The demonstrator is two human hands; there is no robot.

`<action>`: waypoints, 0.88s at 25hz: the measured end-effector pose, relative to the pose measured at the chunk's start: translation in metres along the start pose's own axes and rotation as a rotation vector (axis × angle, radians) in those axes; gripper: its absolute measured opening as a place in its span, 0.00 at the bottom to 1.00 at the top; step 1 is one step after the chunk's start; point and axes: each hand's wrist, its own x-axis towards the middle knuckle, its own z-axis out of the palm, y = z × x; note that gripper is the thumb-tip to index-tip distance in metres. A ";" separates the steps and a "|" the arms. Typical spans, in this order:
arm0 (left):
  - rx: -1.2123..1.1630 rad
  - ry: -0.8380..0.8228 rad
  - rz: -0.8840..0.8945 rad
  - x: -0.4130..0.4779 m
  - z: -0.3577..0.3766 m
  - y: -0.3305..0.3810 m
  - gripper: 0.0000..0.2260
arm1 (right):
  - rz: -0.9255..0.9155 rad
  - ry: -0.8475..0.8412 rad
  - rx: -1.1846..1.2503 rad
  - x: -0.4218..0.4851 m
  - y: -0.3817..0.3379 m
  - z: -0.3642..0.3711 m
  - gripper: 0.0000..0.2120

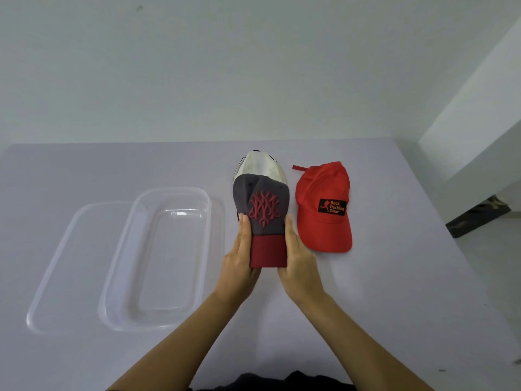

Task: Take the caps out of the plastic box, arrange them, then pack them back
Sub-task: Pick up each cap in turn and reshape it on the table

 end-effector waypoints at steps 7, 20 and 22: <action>-0.071 0.026 -0.060 -0.003 -0.002 0.004 0.33 | 0.071 0.001 0.096 0.000 -0.009 -0.002 0.34; -0.046 0.139 -0.059 -0.004 -0.006 0.013 0.30 | 0.195 -0.069 -0.057 0.006 -0.016 -0.012 0.31; -0.044 0.135 -0.037 -0.004 -0.009 0.013 0.30 | 0.212 -0.095 0.042 0.004 -0.016 -0.013 0.31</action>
